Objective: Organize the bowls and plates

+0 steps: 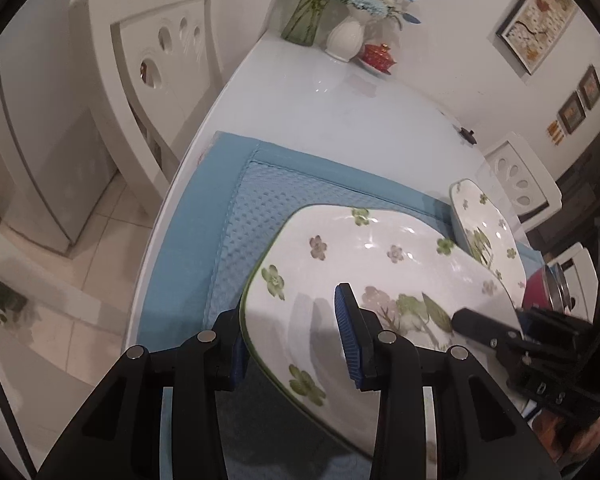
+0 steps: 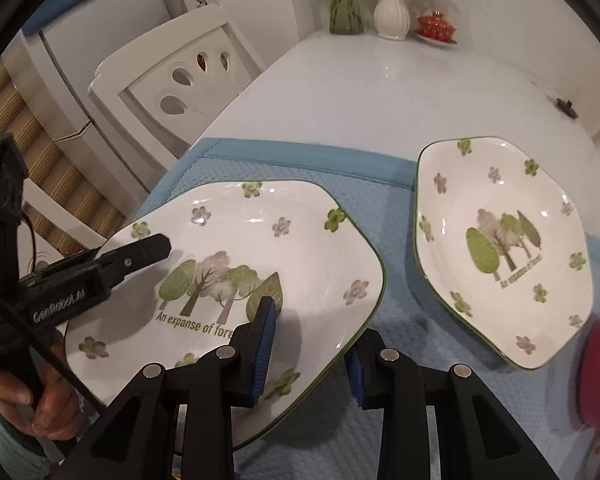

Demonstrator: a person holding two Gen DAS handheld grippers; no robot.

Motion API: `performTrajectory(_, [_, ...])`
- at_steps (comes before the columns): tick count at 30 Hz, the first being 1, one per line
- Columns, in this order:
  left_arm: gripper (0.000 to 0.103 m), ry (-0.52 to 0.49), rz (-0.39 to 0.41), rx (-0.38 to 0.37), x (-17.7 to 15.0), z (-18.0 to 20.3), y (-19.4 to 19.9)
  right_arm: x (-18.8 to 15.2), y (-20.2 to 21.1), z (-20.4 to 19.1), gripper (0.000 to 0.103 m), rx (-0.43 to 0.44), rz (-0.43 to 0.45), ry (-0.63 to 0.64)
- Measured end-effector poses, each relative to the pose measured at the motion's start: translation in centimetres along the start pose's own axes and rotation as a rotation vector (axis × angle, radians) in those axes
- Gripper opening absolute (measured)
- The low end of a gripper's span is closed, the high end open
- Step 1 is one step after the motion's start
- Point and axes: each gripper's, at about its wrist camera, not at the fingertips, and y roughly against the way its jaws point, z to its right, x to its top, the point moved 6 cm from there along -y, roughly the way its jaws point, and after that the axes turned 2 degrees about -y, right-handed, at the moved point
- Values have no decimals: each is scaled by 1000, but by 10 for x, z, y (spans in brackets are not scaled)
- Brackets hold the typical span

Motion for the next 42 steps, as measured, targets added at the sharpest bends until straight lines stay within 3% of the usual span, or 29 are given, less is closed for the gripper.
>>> performTrajectory(9, [34,-62,14,-3,-2,10,13,-8,11,0,28,13,21,27])
performTrajectory(12, [34,-52,-15,11,-5,1,3,-15,1,1,28,28,-46,1])
performTrajectory(15, [34,-16,-45,45,-8,-15,-8,-25,0,-12,27,26,-63,69])
performTrajectory(18, [33,12,-28,25,-7,-22,-5,-33,0,-15,28,87,-109,64])
performTrajectory(22, [34,-37,-26,54,-4,-18,-8,-21,-5,13,28,87,-108,-36])
performTrajectory(26, [34,-31,-18,54,-2,-15,-16,0,-23,25,28,73,-100,-54])
performTrajectory(29, [40,-16,-13,69,-2,-14,-18,13,-37,22,32,102,-96,-76])
performTrajectory(32, [40,8,-6,68,-3,-14,-13,16,-32,14,32,71,-81,-6])
performTrajectory(42, [40,60,44,66,-5,-4,23,13,-1,5,32,75,-59,-46])
